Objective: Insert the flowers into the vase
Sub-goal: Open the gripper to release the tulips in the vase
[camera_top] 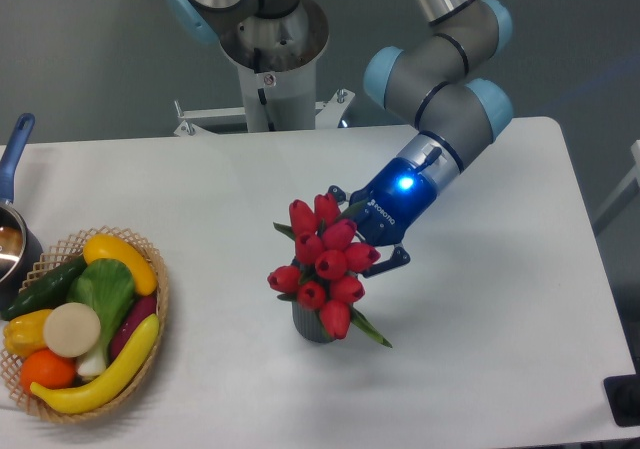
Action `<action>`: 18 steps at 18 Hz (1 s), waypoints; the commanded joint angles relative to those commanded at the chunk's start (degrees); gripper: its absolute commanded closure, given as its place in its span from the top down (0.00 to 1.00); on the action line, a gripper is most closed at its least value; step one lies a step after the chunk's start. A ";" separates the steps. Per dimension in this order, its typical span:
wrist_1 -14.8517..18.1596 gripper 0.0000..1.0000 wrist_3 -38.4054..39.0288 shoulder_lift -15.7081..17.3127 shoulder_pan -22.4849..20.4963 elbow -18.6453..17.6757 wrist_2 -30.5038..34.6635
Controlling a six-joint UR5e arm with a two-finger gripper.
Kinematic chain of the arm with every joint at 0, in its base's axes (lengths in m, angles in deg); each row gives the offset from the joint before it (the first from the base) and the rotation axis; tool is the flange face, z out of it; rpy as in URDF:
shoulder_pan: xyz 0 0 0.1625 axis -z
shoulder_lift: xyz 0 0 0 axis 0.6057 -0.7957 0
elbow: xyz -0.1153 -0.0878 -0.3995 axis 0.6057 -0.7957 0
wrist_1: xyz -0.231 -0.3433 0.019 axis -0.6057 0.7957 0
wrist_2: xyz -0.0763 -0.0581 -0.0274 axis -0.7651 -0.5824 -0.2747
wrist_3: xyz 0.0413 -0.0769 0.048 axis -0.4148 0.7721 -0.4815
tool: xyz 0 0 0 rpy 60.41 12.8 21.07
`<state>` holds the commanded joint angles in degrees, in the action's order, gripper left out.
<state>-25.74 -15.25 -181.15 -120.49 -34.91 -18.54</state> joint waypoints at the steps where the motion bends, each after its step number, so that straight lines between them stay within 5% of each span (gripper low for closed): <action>1: 0.00 0.50 0.00 -0.09 0.00 0.00 0.00; 7: 0.00 0.80 0.00 0.09 -0.44 0.18 0.00; 9: -0.26 0.97 -0.09 0.44 -1.14 0.35 0.00; 14: -0.35 1.00 -0.09 2.19 -2.28 0.70 0.26; 18: -0.18 1.00 -3.16 5.27 -2.90 1.32 12.12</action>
<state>-25.92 -18.41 -175.89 -123.39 -33.59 -6.42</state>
